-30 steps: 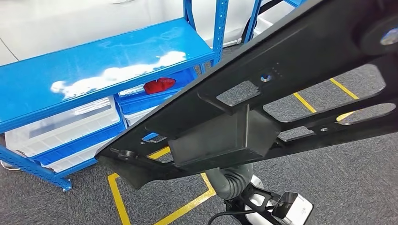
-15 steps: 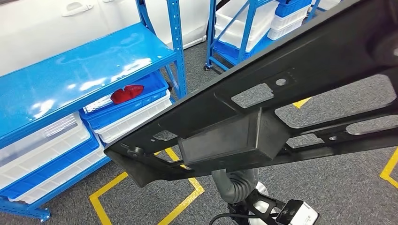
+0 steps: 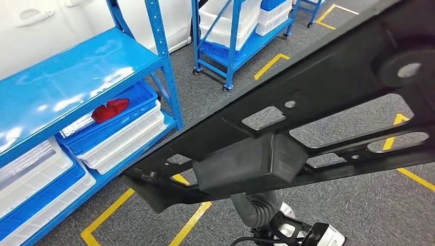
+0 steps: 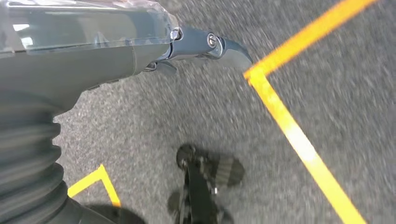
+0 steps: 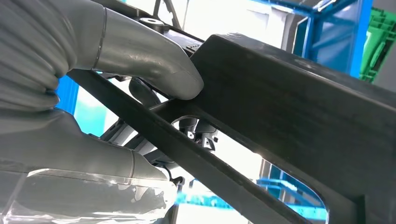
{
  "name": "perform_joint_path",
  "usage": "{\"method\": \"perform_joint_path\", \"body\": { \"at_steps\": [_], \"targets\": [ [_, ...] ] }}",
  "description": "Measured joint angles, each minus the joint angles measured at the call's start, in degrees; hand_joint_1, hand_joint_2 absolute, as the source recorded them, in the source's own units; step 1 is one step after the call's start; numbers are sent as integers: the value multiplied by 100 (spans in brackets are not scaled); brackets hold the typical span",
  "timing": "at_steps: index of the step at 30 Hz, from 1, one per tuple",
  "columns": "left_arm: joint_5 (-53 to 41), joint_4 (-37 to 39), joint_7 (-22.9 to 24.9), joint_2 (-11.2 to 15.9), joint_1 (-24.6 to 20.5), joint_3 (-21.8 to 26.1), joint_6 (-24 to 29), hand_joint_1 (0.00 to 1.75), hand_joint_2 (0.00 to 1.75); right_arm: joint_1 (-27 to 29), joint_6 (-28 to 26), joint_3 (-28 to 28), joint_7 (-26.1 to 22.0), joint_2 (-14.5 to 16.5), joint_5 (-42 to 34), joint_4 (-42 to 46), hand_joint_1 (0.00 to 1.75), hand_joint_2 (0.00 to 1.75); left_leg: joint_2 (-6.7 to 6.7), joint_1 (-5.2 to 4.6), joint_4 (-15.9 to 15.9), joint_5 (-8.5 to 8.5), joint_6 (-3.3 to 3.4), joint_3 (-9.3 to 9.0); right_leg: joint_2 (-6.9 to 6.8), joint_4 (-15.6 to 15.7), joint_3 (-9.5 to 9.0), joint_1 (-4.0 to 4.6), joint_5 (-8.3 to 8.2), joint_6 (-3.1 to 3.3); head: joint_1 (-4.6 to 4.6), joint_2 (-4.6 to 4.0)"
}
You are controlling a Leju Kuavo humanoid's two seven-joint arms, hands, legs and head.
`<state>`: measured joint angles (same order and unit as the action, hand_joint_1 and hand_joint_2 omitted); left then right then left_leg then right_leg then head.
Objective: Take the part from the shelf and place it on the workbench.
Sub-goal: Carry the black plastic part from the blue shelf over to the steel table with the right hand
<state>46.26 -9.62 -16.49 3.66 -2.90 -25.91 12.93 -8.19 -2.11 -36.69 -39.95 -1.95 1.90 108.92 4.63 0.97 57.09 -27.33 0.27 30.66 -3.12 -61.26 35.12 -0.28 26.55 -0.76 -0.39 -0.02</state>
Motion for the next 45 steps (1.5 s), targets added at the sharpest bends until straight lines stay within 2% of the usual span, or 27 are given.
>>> {"method": "perform_joint_path", "body": {
  "at_steps": [2,4,5,7,9,11,12,13,15,17,19,20,22,24,26,27,29,30,32,33,35,37,39,41,42,43,45],
  "targets": [
    [-9,0,3,-14,-2,-2,-68,0,175,-6,-31,2,-1,-7,-3,2,175,175,99,-22,-3,-21,-61,-29,-137,335,-166,56,-46,76,0,0],
    [-14,0,-14,-24,-12,-2,-99,0,175,3,-65,9,-2,-16,-21,14,175,175,205,-27,-19,-40,-129,-57,1,348,-151,58,-68,140,-1,0],
    [-13,0,-30,-26,-17,-3,-107,0,175,10,-79,15,-3,-20,-38,30,175,175,175,-21,4,-78,-161,-66,68,376,-160,43,-85,171,-1,0],
    [-12,1,-62,-27,-14,-3,-113,0,175,10,-92,24,-7,-23,-77,74,175,175,-79,2,358,-329,-208,64,201,432,-186,1,-125,240,-2,0],
    [-10,2,-61,-27,2,-4,-117,0,175,16,-86,27,-8,-23,-93,95,175,175,-350,17,1120,-712,-230,407,336,436,-184,5,-135,274,-2,0],
    [8,2,-34,-28,17,-4,-139,0,175,32,-70,30,-7,-24,-94,97,175,175,-408,17,1629,-828,-241,674,504,424,-186,14,-134,281,-2,0],
    [20,2,-21,-30,23,-4,-152,0,175,35,-57,31,-7,-24,-95,101,175,175,-418,18,1575,-711,-237,671,595,416,-192,16,-132,279,-2,0],
    [33,2,-13,-31,24,-4,-160,0,175,35,-43,33,-7,-24,-99,109,175,175,-449,20,1293,-494,-226,563,683,405,-200,15,-126,271,-2,0],
    [52,5,-7,-32,29,-4,-148,0,175,28,-3,43,-7,-23,-119,130,175,175,-694,37,500,-80,-189,245,835,364,-195,16,-105,236,-1,0],
    [67,9,6,-38,24,-4,-114,0,175,21,34,66,-7,-22,-150,144,175,175,-902,40,91,35,-148,79,965,325,-144,6,-104,168,-1,0],
    [77,11,16,-54,1,-4,-87,0,175,21,60,102,-7,-22,-174,152,175,175,-840,33,46,20,-97,58,1094,330,-96,-11,-133,85,-2,0],
    [81,11,16,-68,-11,-4,-80,0,175,23,72,124,-7,-22,-181,160,175,175,-771,40,24,35,-62,52,1075,317,-79,-11,-127,51,-2,0],
    [86,11,16,-88,-19,-3,-69,0,175,7,86,169,-4,-21,-187,179,175,175,-618,57,-23,63,14,36,800,33,67,8,50,0,-1,0],
    [93,11,17,-92,-5,-2,-61,0,175,0,104,209,-2,-21,-188,187,175,175,-459,38,-31,59,59,34,462,-691,428,-9,408,-38,0,0],
    [105,11,22,-92,9,-2,-49,0,175,25,122,249,-2,-21,-188,187,175,175,-300,27,-28,45,67,33,371,-1295,738,-43,587,-73,0,0],
    [111,11,25,-92,7,-2,-42,0,175,35,127,267,-2,-21,-188,187,175,175,-226,27,-27,36,62,27,351,-1307,748,-56,521,-82,0,0],
    [122,11,29,-93,-5,-2,-30,0,175,42,134,297,-2,-20,-188,189,175,175,-96,26,-25,9,35,-4,230,-716,435,-64,165,-74,0,0],
    [126,11,31,-94,-9,-2,-22,0,175,40,134,308,-2,-20,-188,190,175,175,-39,13,-20,-13,9,-26,85,-303,215,-44,12,-59,0,0],
    [130,11,35,-94,-10,-2,0,0,175,39,149,325,-2,-6,-188,192,175,175,61,-21,-10,-54,-53,-58,-119,221,-53,7,-110,7,-2,0],
    [134,11,40,-93,-11,-2,13,0,175,46,165,334,-1,7,-187,192,175,175,118,-39,-9,-70,-85,-72,-134,294,-77,33,-90,39,-2,0],
    [140,11,61,-90,-28,-2,29,0,175,81,207,372,-1,41,-162,192,175,175,200,-32,-7,-104,-144,-101,-6,324,-70,30,-97,111,-2,0],
    [134,11,84,-81,-40,-2,37,0,175,107,223,414,-5,83,-101,197,175,175,2,-6,211,-284,-192,-34,122,363,-90,5,-118,186,-2,0],
    [119,13,108,-71,-27,-2,37,0,175,118,208,437,-7,126,-31,202,175,175,-299,8,864,-640,-210,261,255,378,-99,2,-129,240,-2,0],
    [99,16,145,-60,-10,-3,29,0,175,143,158,456,-3,148,31,209,175,175,-394,8,1535,-859,-211,606,420,373,-101,17,-131,258,-2,0],
    [90,17,169,-52,-2,-5,23,0,175,160,126,469,-2,150,62,222,175,175,-408,9,1624,-811,-207,675,510,367,-105,19,-130,259,-2,0],
    [82,19,194,-45,2,-7,16,0,175,179,101,484,-2,152,86,243,175,175,-425,11,1489,-651,-201,642,601,357,-111,18,-128,254,-2,0],
    [87,20,230,-30,0,-10,-1,0,175,204,101,511,-2,153,113,300,175,175,-609,30,775,-221,-182,358,763,318,-113,9,-110,223,-2,0]
  ]
}}
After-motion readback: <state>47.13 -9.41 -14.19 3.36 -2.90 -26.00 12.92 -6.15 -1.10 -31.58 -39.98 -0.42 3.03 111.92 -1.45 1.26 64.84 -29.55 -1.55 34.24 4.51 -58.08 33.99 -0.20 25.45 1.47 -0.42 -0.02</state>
